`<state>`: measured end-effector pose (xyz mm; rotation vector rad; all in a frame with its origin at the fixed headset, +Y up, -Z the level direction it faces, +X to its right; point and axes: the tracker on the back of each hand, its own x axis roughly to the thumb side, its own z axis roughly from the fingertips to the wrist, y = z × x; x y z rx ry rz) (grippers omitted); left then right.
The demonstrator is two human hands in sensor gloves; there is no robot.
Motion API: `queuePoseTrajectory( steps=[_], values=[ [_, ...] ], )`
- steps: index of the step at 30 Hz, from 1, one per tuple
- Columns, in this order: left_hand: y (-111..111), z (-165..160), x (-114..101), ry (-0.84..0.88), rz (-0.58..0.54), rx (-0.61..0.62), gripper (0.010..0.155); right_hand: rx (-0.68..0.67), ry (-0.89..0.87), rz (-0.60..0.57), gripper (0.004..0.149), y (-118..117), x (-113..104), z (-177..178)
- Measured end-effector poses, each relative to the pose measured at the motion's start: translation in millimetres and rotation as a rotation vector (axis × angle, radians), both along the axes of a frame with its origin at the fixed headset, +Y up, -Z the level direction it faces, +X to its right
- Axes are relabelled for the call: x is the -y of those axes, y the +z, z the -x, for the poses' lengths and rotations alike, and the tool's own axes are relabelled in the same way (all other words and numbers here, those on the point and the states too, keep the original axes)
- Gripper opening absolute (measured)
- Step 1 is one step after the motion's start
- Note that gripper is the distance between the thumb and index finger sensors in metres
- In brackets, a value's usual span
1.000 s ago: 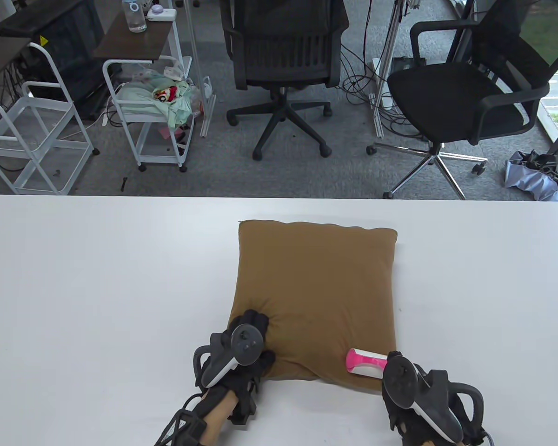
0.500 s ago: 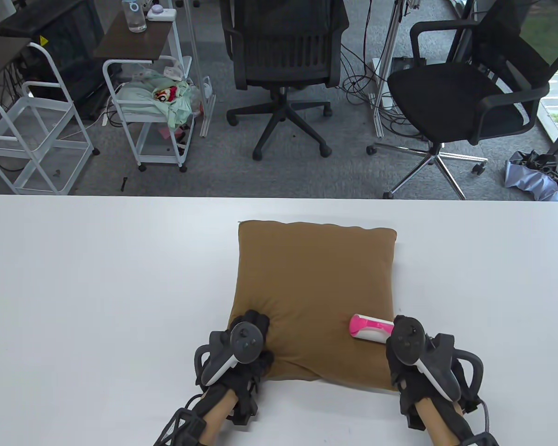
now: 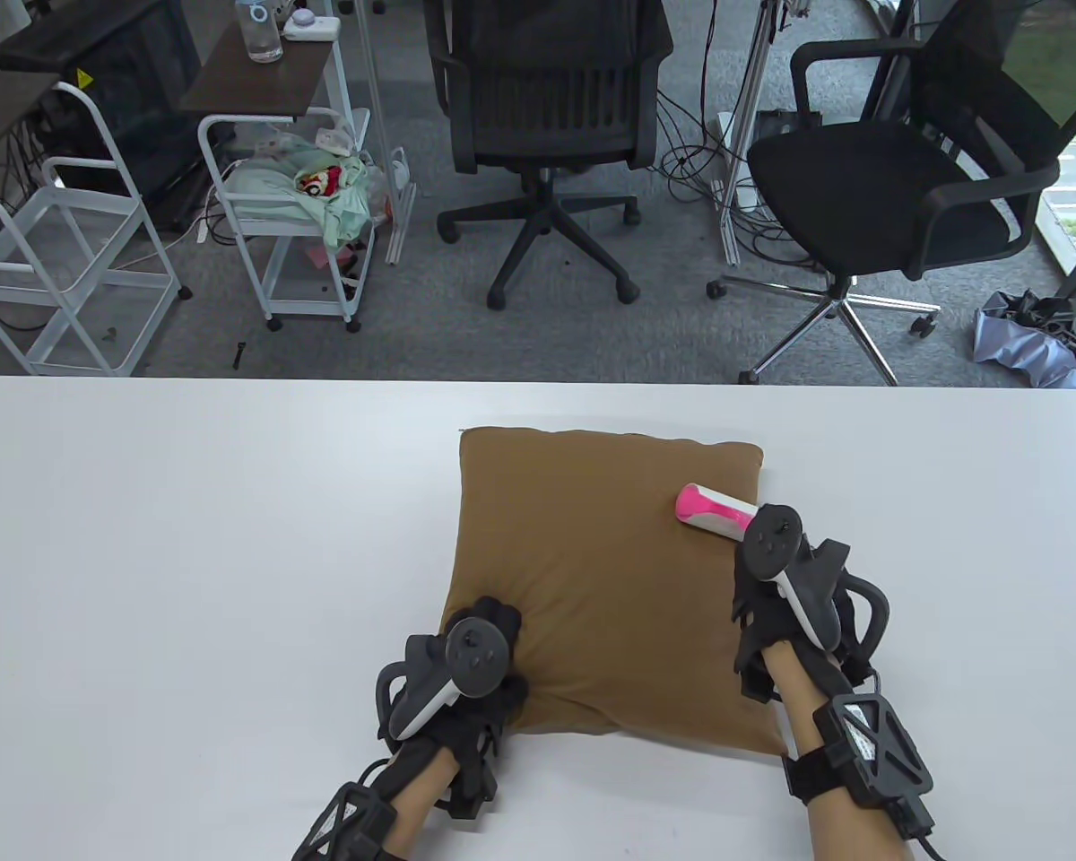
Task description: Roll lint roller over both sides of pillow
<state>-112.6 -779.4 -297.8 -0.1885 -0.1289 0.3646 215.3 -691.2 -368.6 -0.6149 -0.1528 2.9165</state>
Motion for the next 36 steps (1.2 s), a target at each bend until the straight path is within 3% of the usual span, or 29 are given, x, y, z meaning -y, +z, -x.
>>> queuePoseTrajectory(
  steps=[4, 12, 17, 19, 23, 26, 28, 36],
  values=[
    [0, 0, 0, -0.003, -0.002, 0.001, 0.081, 0.012, -0.015, 0.016, 0.058, -12, 6, -2],
    [0, -1, 0, -0.008, -0.005, 0.0, 0.081, -0.02, -0.021, 0.025, 0.059, -9, -4, -4],
    [0, 0, 1, -0.006, -0.006, -0.001, 0.081, -0.035, 0.005, -0.255, 0.058, 1, -40, 9],
    [0, 0, 1, -0.009, -0.007, -0.001, 0.081, -0.073, -0.006, -0.278, 0.058, -1, -48, 24],
    [0, 0, 1, -0.007, -0.006, -0.002, 0.081, -0.116, 0.054, -0.207, 0.058, -13, -40, 55],
    [1, 1, 1, 0.004, -0.009, -0.003, 0.082, -0.12, 0.108, -0.073, 0.058, -23, -22, 72],
    [1, 2, 1, 0.006, -0.006, -0.003, 0.082, -0.135, 0.094, -0.064, 0.057, -24, -14, 79],
    [1, 1, 1, -0.006, -0.005, -0.001, 0.082, -0.288, 0.175, 0.044, 0.056, 13, -19, 82]
  ],
)
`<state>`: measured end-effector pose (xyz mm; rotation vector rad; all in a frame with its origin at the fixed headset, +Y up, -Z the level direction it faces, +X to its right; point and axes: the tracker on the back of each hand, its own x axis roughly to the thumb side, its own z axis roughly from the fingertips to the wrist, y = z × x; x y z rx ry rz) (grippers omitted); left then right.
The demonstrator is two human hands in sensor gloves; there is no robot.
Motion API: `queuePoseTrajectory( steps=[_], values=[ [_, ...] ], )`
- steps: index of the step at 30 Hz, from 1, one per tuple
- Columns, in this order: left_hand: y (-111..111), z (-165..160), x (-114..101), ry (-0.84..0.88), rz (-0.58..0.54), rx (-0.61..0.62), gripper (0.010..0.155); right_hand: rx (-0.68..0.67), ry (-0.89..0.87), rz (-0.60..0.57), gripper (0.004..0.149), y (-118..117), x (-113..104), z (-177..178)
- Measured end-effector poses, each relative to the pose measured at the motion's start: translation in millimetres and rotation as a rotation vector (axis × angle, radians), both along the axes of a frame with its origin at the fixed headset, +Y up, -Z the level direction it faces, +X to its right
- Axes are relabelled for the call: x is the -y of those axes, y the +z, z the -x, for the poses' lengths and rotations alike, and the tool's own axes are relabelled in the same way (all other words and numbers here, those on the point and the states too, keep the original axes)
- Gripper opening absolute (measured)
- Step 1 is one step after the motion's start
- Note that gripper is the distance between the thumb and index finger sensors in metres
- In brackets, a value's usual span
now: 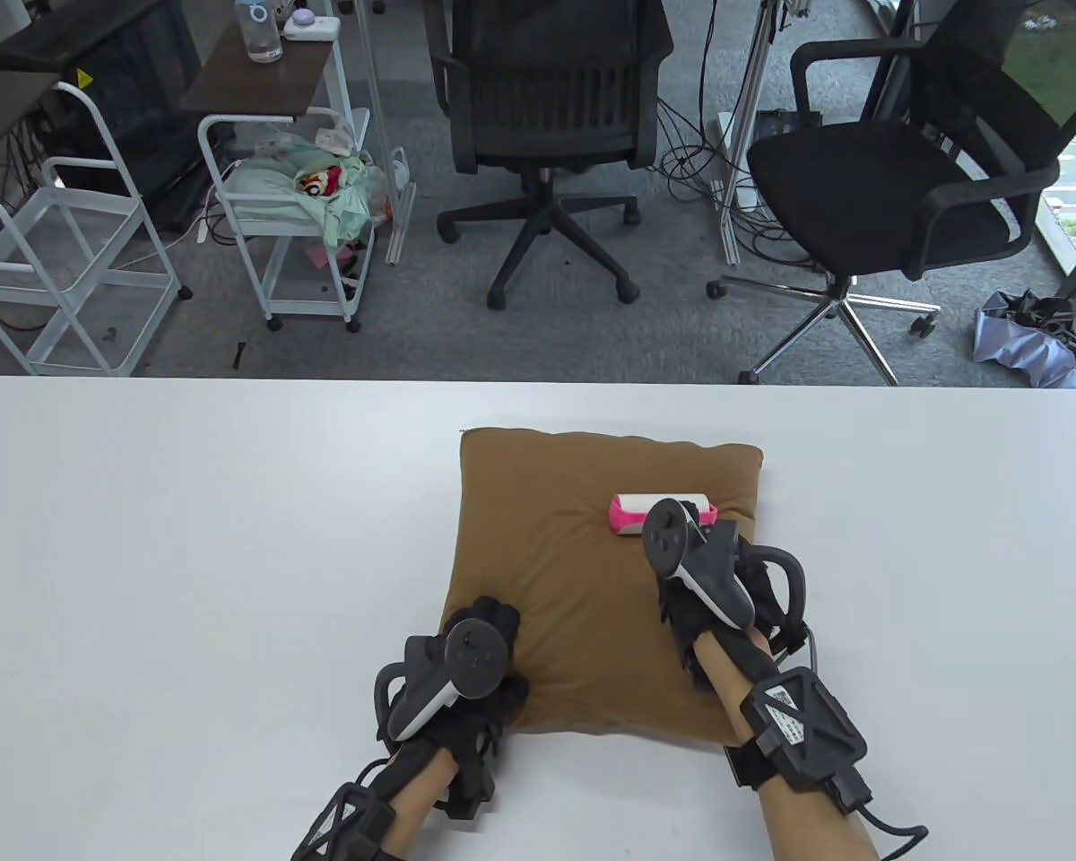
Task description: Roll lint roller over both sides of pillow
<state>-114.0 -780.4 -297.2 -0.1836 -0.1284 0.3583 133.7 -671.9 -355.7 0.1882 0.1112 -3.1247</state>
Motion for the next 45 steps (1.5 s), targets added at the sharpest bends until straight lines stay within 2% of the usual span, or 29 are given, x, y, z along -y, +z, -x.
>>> queuePoseTrajectory(
  steps=[9, 16, 23, 27, 30, 36, 41, 45],
  values=[
    [1, 0, 1, -0.001, -0.004, -0.002, 0.081, -0.088, -0.014, 0.068, 0.056, 76, 1, -14],
    [2, 1, 2, 0.005, -0.007, -0.002, 0.081, -0.119, 0.012, 0.114, 0.056, 122, 0, -16],
    [3, 2, 2, 0.012, -0.006, -0.005, 0.081, -0.113, 0.039, 0.143, 0.055, 146, 0, -16],
    [2, 1, 2, 0.014, -0.002, -0.005, 0.081, -0.093, 0.014, 0.132, 0.055, 141, -1, -18],
    [2, 1, 2, 0.015, 0.0, -0.005, 0.081, -0.06, -0.014, 0.105, 0.056, 129, -5, -23],
    [2, 1, 2, 0.017, 0.005, -0.005, 0.081, 0.036, -0.104, 0.014, 0.056, 84, -7, -29],
    [1, 1, 2, 0.018, 0.007, -0.005, 0.081, 0.13, -0.143, -0.049, 0.057, 32, 2, -24],
    [1, 0, 2, 0.017, 0.01, -0.005, 0.081, 0.172, -0.14, -0.049, 0.058, 3, 8, -21]
  ],
)
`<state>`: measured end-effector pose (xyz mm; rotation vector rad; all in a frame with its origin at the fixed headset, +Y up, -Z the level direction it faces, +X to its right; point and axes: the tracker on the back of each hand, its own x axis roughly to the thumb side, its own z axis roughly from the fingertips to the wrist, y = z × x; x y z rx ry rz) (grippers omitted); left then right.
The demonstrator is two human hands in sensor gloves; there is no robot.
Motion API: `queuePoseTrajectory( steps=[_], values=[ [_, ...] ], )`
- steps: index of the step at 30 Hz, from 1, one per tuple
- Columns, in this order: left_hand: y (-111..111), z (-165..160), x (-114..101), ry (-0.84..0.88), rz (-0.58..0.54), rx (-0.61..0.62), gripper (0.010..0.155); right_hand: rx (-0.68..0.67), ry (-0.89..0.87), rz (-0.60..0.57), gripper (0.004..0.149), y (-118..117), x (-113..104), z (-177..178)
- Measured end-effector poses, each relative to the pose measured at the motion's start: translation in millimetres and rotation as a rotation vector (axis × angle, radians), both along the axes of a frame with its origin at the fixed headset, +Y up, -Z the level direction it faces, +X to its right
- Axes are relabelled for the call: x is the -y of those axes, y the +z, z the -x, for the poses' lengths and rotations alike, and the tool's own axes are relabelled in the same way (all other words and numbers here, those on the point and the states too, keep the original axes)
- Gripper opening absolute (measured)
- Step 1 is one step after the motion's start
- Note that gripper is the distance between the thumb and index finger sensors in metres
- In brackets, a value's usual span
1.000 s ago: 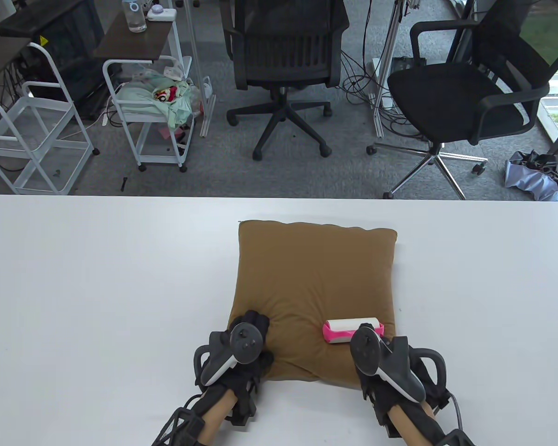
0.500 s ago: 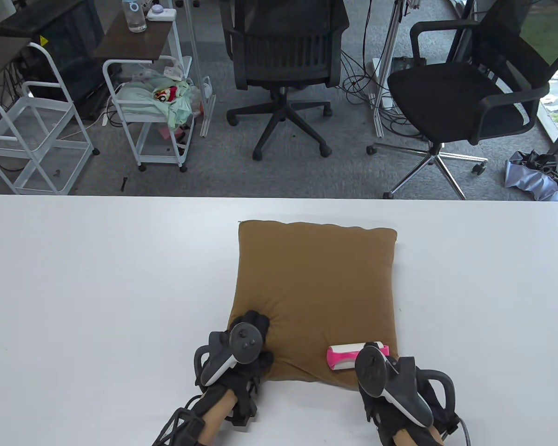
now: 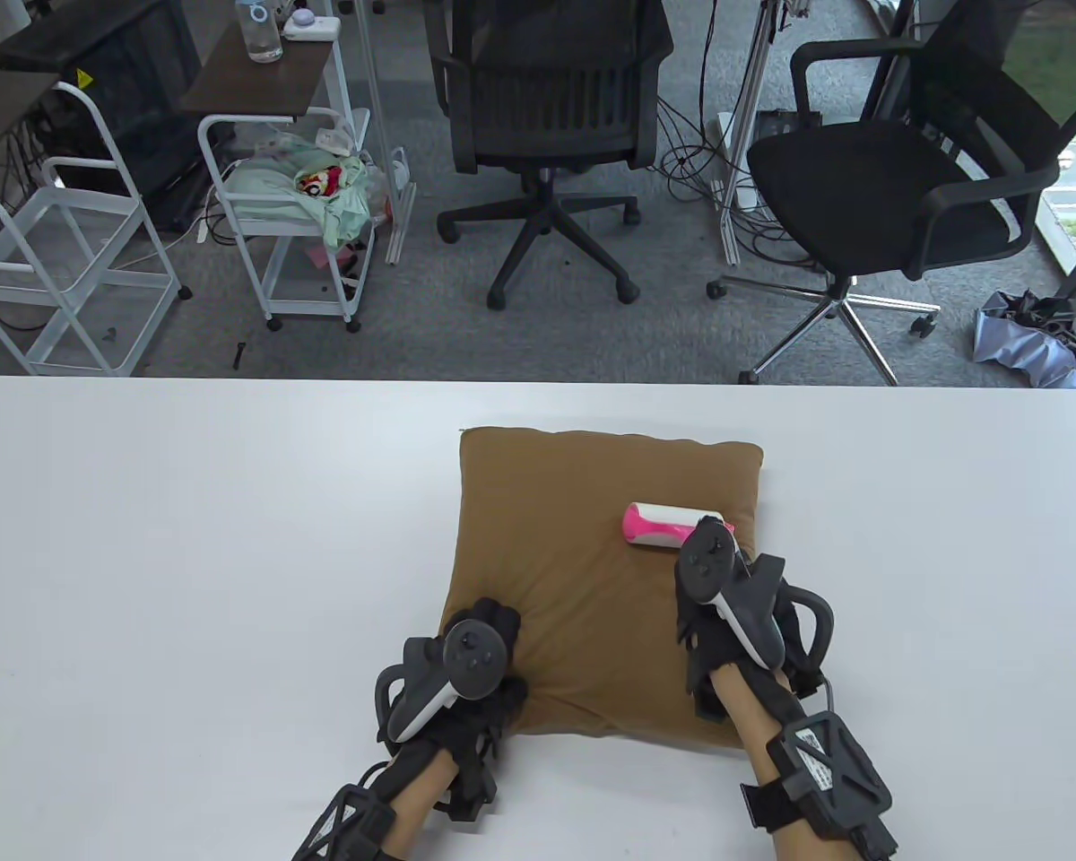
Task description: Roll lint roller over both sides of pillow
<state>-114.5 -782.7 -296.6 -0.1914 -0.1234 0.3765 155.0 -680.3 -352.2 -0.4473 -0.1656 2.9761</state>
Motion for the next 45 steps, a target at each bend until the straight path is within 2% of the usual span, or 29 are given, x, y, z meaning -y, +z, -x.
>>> queuePoseTrajectory(
  steps=[3, 6, 16, 19, 20, 22, 25, 30, 32, 36, 40, 43, 45],
  values=[
    [0, 0, 0, -0.005, 0.001, 0.0, 0.081, 0.018, -0.032, 0.031, 0.059, -20, 5, -1],
    [-1, -1, 0, -0.011, 0.002, 0.001, 0.081, 0.016, -0.071, 0.051, 0.06, -29, 9, -4],
    [-1, -3, -1, -0.02, 0.001, 0.001, 0.081, -0.003, -0.077, 0.075, 0.061, -33, 11, -6],
    [-1, -2, 0, -0.021, -0.002, 0.001, 0.081, -0.031, -0.117, 0.036, 0.063, -27, 10, -10],
    [-1, -2, 0, -0.021, -0.002, 0.001, 0.081, -0.051, -0.143, -0.008, 0.063, -22, 8, -13],
    [-1, -2, 0, -0.019, -0.001, 0.001, 0.081, -0.073, -0.208, -0.121, 0.062, -11, 2, -19],
    [-1, -1, 0, -0.016, -0.003, 0.001, 0.081, -0.1, -0.339, -0.187, 0.062, 14, 2, -30],
    [-1, -1, 0, -0.018, -0.003, -0.001, 0.081, -0.122, -0.456, -0.159, 0.061, 41, 20, -46],
    [-1, 0, 0, -0.012, -0.003, -0.001, 0.081, -0.161, -0.503, -0.15, 0.062, 46, 29, -50],
    [-1, 2, -2, 0.005, 0.003, -0.003, 0.081, -0.209, -0.596, -0.127, 0.063, 50, 34, -53],
    [1, 10, -21, 0.085, -0.031, -0.039, 0.083, -0.277, -0.735, -0.195, 0.063, 57, 36, -55],
    [9, 7, -51, 0.202, -0.219, -0.113, 0.074, -0.308, -0.732, -0.279, 0.063, 63, 31, -52],
    [11, -5, -68, 0.267, -0.265, -0.105, 0.066, -0.323, -0.724, -0.337, 0.063, 67, 25, -48]
  ],
)
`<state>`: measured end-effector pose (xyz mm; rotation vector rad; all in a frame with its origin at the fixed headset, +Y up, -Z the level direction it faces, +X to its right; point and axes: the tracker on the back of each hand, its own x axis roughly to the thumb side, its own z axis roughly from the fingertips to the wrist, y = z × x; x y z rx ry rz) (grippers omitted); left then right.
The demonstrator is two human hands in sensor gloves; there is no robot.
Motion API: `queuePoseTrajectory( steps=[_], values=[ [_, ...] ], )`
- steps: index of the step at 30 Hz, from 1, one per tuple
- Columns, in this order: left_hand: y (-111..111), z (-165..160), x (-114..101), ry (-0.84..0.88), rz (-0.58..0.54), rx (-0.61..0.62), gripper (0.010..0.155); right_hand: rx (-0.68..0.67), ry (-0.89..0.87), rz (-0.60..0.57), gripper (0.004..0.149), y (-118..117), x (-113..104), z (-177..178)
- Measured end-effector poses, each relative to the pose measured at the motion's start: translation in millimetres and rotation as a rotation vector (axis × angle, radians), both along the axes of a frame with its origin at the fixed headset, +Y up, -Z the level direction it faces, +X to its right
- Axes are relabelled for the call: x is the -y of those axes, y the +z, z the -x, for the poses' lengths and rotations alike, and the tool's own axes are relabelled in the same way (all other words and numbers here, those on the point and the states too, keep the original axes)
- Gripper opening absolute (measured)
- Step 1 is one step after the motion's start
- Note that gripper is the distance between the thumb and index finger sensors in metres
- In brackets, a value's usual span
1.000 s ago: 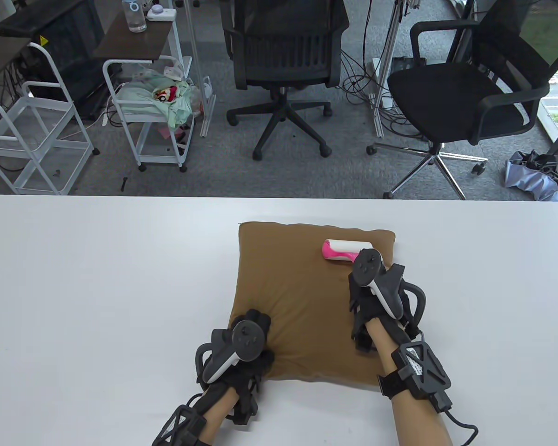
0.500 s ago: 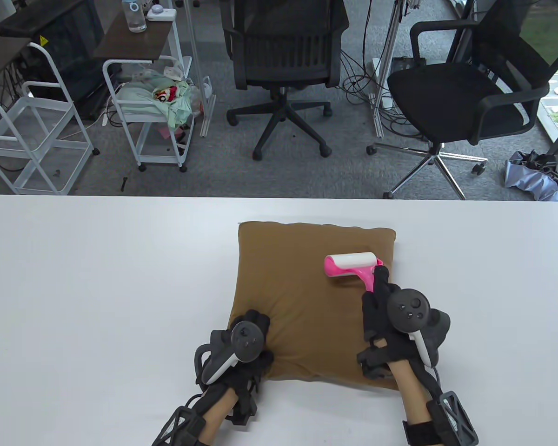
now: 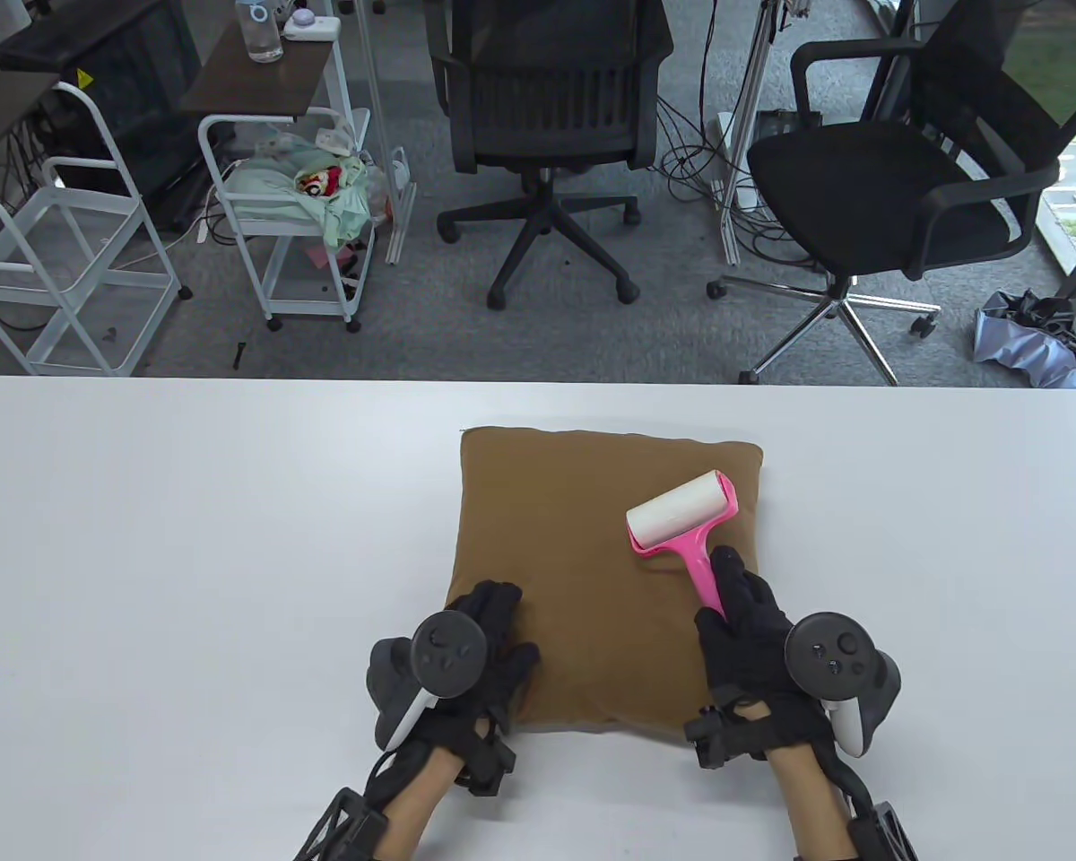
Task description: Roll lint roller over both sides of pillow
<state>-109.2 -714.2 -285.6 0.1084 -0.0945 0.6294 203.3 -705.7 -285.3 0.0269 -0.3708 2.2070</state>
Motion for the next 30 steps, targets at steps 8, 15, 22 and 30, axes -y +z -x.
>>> queuePoseTrajectory(
  steps=[8, 15, 22, 30],
  values=[
    [-20, -47, -12, 0.544, 0.394, 0.015, 0.067, -0.071, 0.159, -0.169, 0.064, 20, -14, 40],
    [-22, -38, -3, 0.647, 0.548, -0.108, 0.062, -0.137, 0.22, -0.186, 0.067, 25, -9, 59],
    [-25, -37, 2, 0.685, 0.596, -0.145, 0.06, -0.199, 0.21, -0.14, 0.069, 23, -4, 59],
    [-39, -6, -31, 0.549, 0.444, -0.245, 0.059, -0.084, 0.25, -0.034, 0.06, 5, -1, 14]
  ],
)
